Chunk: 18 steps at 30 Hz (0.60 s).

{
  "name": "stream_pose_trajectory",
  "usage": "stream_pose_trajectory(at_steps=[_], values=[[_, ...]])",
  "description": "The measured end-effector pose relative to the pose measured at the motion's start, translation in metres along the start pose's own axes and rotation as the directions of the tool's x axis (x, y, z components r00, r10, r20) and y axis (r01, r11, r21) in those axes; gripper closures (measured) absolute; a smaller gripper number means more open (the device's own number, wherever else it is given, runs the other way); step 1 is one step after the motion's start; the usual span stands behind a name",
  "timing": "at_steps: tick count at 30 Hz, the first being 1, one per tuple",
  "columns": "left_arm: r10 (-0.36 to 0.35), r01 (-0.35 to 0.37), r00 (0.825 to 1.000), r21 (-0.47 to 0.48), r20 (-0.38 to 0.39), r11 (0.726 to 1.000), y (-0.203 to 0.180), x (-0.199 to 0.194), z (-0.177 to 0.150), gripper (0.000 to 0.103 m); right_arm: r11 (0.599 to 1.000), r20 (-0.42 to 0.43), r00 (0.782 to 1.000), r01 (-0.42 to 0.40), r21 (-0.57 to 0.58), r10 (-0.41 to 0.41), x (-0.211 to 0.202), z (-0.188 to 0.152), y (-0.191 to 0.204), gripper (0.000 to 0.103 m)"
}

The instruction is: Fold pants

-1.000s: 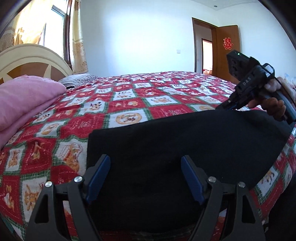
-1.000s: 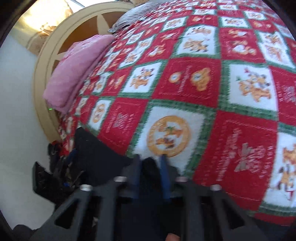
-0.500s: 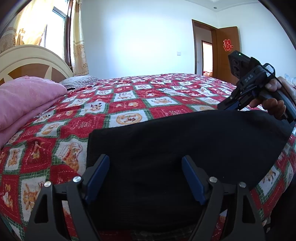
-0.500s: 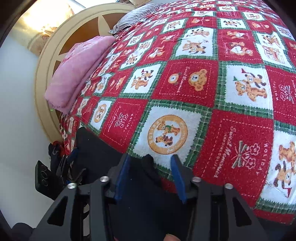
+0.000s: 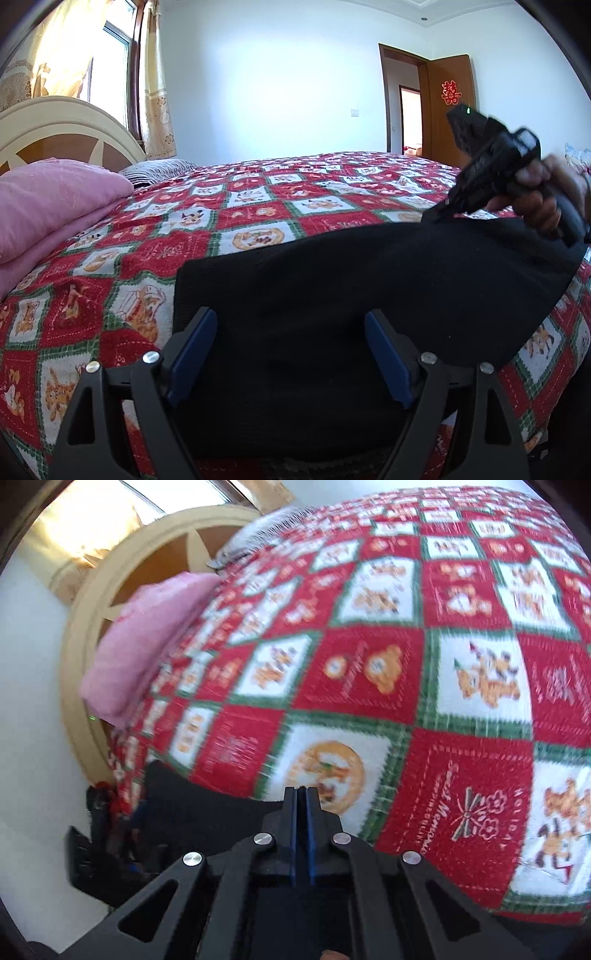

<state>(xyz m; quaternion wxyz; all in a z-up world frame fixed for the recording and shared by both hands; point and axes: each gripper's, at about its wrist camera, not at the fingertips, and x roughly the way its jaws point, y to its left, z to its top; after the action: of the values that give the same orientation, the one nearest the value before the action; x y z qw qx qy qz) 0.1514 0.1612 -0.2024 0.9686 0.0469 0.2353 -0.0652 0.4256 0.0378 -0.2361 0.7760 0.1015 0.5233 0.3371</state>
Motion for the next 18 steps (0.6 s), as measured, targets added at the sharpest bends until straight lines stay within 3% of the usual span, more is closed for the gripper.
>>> stream_pose_trajectory(at_steps=[4, 7, 12, 14, 18], values=[[0.000, 0.000, 1.000, -0.002, -0.003, 1.000, 0.000, -0.001, 0.001, 0.018, 0.999, 0.027, 0.999, -0.029, -0.020, 0.030, -0.011, -0.005, -0.001, 0.098], [0.000, -0.001, 1.000, -0.010, -0.011, 1.000, 0.001, -0.002, 0.003, 0.017, 0.995, 0.071, 0.996, 0.061, -0.083, -0.056, -0.036, -0.015, 0.007, 0.089], [0.015, -0.014, 1.000, -0.055, 0.024, 0.998, 0.006, -0.015, 0.014, 0.004, 0.974, 0.132, 0.980, 0.169, -0.148, -0.150, -0.085, -0.056, 0.013, 0.058], [0.024, -0.022, 0.999, -0.050, 0.029, 0.999, 0.005, -0.017, 0.015, 0.001, 0.972, 0.139, 0.979, 0.170, -0.162, -0.148, -0.101, -0.079, 0.011, 0.058], [0.055, -0.058, 0.997, -0.058, -0.054, 0.997, 0.007, 0.000, 0.007, 0.001, 0.970, 0.120, 0.980, 0.175, -0.171, -0.156, -0.112, -0.119, 0.003, 0.058]])
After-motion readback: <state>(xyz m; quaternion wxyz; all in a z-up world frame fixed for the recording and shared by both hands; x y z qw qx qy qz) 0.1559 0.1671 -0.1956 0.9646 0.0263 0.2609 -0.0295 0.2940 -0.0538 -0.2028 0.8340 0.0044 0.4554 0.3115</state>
